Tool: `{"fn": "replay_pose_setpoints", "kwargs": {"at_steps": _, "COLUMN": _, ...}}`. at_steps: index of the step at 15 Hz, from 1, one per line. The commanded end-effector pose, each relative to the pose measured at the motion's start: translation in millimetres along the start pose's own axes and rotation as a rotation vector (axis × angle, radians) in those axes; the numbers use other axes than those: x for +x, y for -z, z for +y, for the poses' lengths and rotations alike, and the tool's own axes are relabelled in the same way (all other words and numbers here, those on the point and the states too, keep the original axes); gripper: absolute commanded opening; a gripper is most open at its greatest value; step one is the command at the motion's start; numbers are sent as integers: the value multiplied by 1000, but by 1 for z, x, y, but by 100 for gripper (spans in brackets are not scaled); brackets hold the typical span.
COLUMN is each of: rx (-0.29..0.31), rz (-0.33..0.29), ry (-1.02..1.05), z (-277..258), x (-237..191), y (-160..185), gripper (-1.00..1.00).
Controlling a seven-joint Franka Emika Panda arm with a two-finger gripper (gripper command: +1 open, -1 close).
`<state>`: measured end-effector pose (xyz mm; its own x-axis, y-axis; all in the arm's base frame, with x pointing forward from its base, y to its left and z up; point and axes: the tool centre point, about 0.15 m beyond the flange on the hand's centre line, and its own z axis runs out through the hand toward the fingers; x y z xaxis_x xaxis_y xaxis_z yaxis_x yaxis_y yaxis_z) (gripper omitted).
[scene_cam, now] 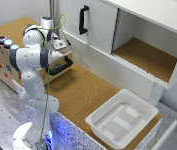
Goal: Put the purple block on top of the drawer
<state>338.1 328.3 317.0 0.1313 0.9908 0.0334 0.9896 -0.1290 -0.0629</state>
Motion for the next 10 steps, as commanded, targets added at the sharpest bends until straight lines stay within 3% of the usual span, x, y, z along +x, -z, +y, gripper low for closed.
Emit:
{"fn": "replay_pose_setpoints", "kwargs": {"at_steps": 1, "rx": -41, "rz": -9, "ry": 7, "z": -7, "x": -7, "y": -2, "gripper": -100}}
{"fn": "replay_pose_setpoints", "kwargs": {"at_steps": 6, "rx": -49, "rz": -13, "ry": -26, "z": -7, "x": -17, "y": 6, "gripper": -100}}
{"fn": "replay_pose_setpoints", "kwargs": {"at_steps": 10, "rx": -90, "rz": -26, "ry": -77, "z": -9, "x": -14, "y": 35, "gripper": -100}}
